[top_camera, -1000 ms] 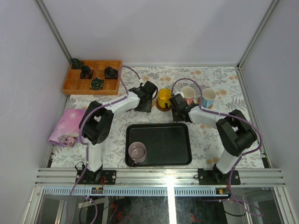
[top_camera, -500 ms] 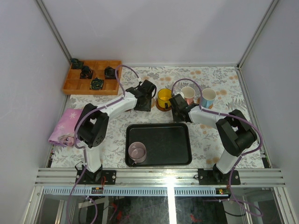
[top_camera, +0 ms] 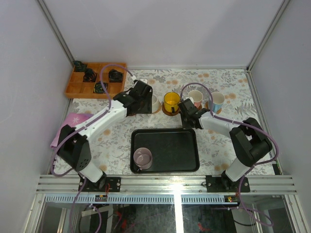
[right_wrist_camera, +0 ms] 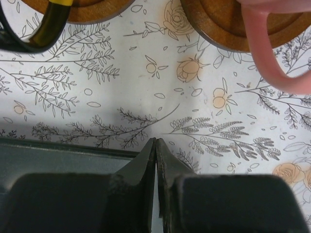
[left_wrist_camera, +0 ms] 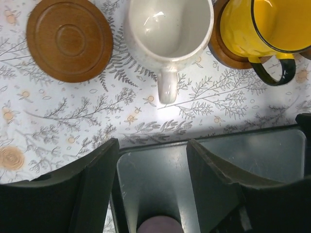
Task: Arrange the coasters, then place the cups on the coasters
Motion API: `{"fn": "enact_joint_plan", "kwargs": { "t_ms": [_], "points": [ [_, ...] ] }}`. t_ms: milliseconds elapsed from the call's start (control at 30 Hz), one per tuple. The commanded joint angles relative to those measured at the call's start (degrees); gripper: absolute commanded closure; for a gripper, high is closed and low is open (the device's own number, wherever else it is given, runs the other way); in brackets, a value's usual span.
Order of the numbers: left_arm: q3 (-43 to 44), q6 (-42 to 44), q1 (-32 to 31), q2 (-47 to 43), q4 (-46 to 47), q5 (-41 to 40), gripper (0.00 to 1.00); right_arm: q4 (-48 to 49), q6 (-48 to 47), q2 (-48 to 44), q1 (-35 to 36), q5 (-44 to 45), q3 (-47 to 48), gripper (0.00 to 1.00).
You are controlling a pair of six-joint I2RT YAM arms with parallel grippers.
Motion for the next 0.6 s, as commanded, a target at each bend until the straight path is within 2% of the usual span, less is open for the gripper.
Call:
{"fn": "enact_joint_plan", "kwargs": {
  "t_ms": [0,200,567],
  "points": [
    [-2.5,-1.07,-0.46,-5.51,-4.01,-2.43,0.41,-1.79,0.23,-3.76,-0.27,-1.09,-0.68,0.94],
    [-6.49,-2.78,-1.29,-10.08,-8.89,-1.51,0.4,-2.15,1.03,-4.22,-0.26,-1.86,-1.38,0.94],
    [-13.43,-6.44,-6.03,-17.16,-9.09,1.34,0.39,-3.7,0.46,-2.26,-0.24,-3.67,-1.4,0.94]
  ]
}}
